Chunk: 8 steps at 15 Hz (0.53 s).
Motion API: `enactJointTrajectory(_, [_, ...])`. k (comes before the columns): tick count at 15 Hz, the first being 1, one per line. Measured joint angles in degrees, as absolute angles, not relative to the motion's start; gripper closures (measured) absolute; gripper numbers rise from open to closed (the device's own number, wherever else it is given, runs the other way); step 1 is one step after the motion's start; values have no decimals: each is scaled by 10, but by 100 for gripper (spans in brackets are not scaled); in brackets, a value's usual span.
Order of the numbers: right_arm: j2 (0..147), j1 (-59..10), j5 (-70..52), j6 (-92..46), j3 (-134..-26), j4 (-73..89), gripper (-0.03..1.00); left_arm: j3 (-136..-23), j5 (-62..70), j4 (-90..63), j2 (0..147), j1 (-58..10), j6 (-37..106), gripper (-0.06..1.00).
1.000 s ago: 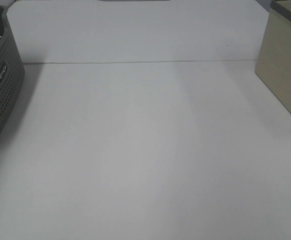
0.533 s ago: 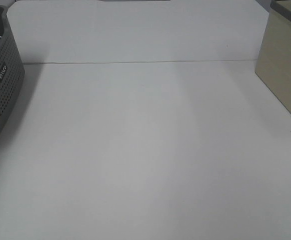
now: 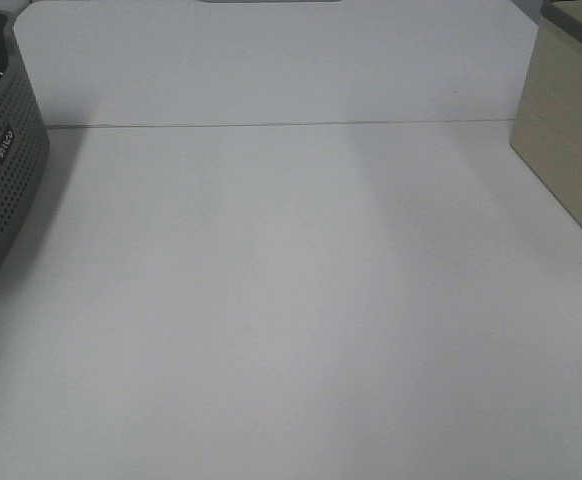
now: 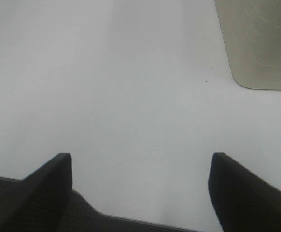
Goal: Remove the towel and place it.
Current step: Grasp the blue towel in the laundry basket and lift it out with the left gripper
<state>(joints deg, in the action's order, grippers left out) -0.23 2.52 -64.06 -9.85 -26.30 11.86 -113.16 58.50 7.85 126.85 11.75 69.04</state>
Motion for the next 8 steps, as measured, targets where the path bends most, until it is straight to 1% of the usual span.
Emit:
enactJointTrajectory(2, [-2, 25, -641, -99, -263, 119, 20, -1132, 637, 79, 1201, 101, 675, 94])
enactJointTrajectory(8, [-2, 25, -641, -99, -263, 119, 20, -1132, 665, 70, 1056, 75, 646, 94])
